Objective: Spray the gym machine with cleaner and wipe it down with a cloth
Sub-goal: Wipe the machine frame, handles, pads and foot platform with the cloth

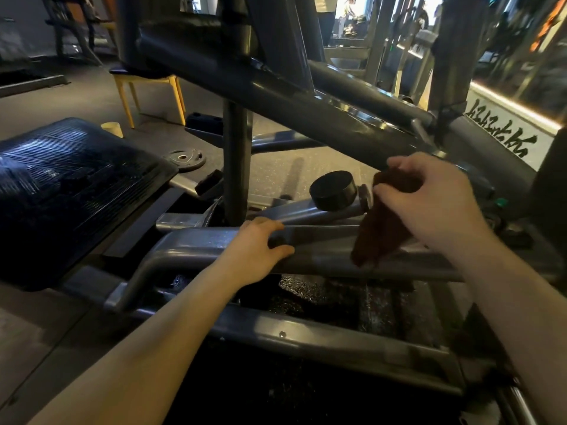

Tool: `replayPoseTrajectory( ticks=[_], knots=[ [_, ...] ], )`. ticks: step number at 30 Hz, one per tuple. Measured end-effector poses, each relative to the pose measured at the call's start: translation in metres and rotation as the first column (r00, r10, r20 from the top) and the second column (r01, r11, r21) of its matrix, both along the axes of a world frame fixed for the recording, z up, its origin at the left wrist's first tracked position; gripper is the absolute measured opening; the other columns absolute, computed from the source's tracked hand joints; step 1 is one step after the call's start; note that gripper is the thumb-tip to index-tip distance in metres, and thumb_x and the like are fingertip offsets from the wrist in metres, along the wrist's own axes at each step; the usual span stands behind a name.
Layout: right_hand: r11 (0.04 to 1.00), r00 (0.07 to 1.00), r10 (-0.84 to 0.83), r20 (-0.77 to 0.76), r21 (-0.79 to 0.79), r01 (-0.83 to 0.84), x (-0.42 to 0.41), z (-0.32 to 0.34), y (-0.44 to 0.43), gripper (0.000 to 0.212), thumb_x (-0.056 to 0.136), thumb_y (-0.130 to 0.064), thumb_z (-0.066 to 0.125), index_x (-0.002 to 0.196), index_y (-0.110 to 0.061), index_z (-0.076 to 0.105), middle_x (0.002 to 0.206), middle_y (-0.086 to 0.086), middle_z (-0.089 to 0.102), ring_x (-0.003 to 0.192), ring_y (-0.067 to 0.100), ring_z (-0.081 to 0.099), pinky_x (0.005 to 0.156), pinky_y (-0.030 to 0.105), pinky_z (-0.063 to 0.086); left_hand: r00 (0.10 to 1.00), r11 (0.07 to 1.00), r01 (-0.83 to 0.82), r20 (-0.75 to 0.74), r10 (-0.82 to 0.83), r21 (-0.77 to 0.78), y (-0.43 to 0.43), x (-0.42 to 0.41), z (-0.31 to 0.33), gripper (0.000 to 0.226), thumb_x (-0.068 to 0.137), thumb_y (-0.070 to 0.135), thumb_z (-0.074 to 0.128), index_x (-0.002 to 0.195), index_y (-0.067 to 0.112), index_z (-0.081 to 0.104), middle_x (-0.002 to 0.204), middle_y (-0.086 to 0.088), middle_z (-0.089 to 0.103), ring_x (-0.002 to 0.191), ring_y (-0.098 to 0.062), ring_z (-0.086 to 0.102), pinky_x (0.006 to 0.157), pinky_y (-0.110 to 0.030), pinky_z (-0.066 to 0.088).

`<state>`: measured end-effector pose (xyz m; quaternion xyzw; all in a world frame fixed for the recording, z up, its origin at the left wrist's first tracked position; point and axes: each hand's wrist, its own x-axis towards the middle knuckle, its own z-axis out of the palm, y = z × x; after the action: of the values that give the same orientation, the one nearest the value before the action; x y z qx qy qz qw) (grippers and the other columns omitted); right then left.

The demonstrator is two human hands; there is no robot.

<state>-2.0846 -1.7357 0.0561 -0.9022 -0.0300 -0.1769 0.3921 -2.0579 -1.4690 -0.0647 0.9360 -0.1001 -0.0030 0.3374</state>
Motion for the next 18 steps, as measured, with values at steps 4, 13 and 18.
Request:
replayPoseTrajectory(
  ticks=[4, 13, 18],
  knots=[
    [0.916, 0.998, 0.059, 0.01, -0.398, -0.051, 0.001, -0.017, -0.001, 0.019, 0.092, -0.02, 0.072, 0.103, -0.03, 0.06, 0.128, -0.007, 0.06, 0.124, 0.012, 0.051, 0.105, 0.035, 0.042, 0.999, 0.992, 0.039, -0.012, -0.037, 0.117, -0.012, 0.003, -0.005, 0.06, 0.093, 0.05, 0.068, 0.144, 0.023, 0.054, 0.145, 0.0, 0.052, 0.138, -0.023, 0.038, 0.115, -0.049, 0.04],
    [0.618, 0.975, 0.05, -0.217, -0.76, -0.201, 0.018, -0.088, 0.017, 0.052, 0.107, -0.055, 0.028, 0.156, -0.04, 0.037, 0.17, -0.001, 0.025, 0.158, 0.03, 0.011, 0.127, 0.053, -0.001, 0.995, 0.975, 0.095, -0.032, -0.09, 0.199, -0.006, 0.01, -0.007, 0.067, 0.096, 0.05, 0.064, 0.155, 0.029, 0.042, 0.16, 0.005, 0.038, 0.147, -0.024, 0.024, 0.123, -0.048, 0.027],
    [0.58, 0.953, 0.229, -0.2, -0.758, -0.299, 0.023, -0.108, 0.048, 0.056, 0.104, -0.044, 0.031, 0.155, -0.025, 0.044, 0.162, 0.003, 0.042, 0.153, 0.028, 0.03, 0.127, 0.052, 0.016, 0.997, 0.977, 0.066, -0.05, -0.057, 0.201, -0.002, 0.008, -0.01, 0.068, 0.095, 0.051, 0.065, 0.155, 0.032, 0.041, 0.163, 0.005, 0.034, 0.15, -0.025, 0.022, 0.124, -0.049, 0.023]
  ],
)
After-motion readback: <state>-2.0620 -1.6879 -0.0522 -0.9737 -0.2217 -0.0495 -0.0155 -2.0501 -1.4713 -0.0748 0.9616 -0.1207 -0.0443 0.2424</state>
